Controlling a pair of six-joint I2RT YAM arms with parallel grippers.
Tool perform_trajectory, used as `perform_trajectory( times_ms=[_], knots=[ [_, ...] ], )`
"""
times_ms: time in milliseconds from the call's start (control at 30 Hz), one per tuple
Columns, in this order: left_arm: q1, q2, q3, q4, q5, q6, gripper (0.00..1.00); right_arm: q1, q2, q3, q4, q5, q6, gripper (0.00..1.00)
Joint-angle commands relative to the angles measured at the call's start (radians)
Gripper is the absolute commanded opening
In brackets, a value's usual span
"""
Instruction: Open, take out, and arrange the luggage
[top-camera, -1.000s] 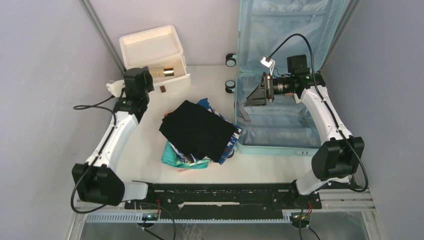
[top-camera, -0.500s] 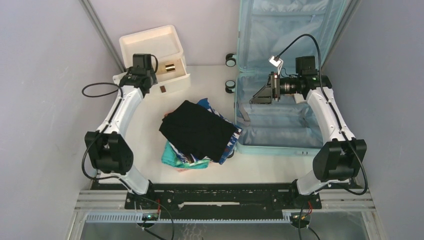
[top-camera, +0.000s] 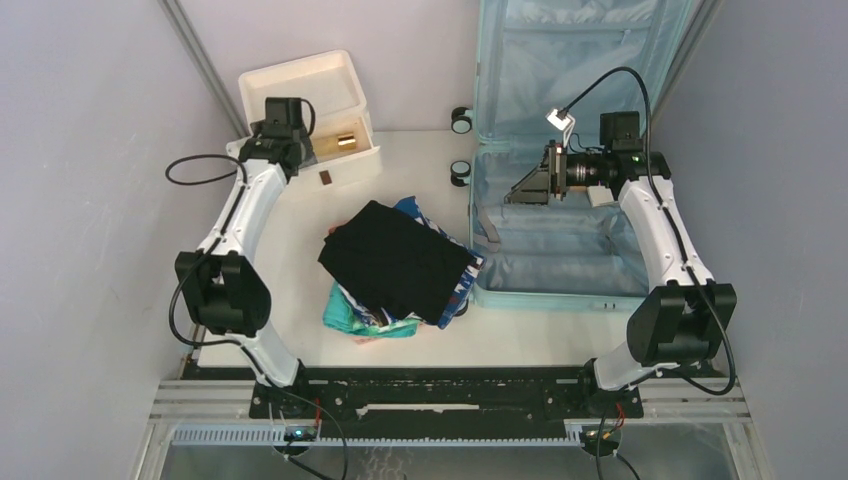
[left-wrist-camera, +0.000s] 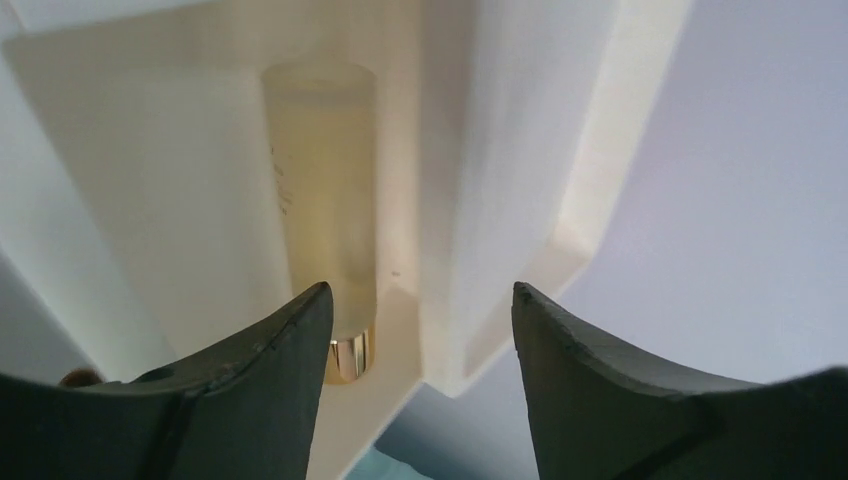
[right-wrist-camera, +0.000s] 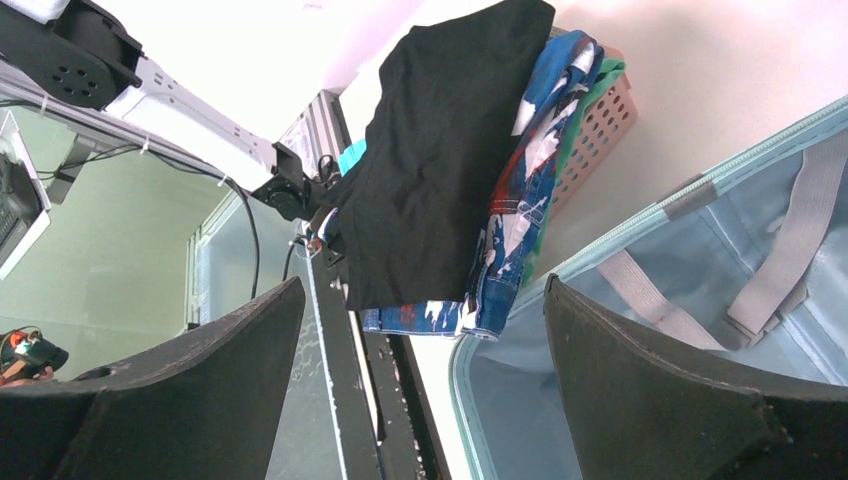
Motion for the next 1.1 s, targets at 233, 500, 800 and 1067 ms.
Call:
perform_trajectory(
  times_ms=[233, 500, 800, 1067],
  knots=[
    [0.009, -0.065, 0.1, 0.087, 0.019, 0.095, 0.71, -0.034, -0.037, 0.002, 0.032, -0.023, 0.007, 0.96],
    [0.009, -0.287, -0.189, 0.373, 0.171, 0.411, 0.64, -0.041, -0.035, 0.002, 0.014, -0.006, -0.027, 0.96],
    [0.041, -0.676, -0.795, 0.93, 0.481, 0.758, 0.25, -0.045, -0.029, -0.007, -0.017, 0.034, -0.076, 0.96],
    [0.066, -0.87, -1.112, 0.937, 0.378, 0.776, 0.04, -0.05, -0.011, -0.012, -0.024, 0.044, -0.09, 0.96]
  ],
)
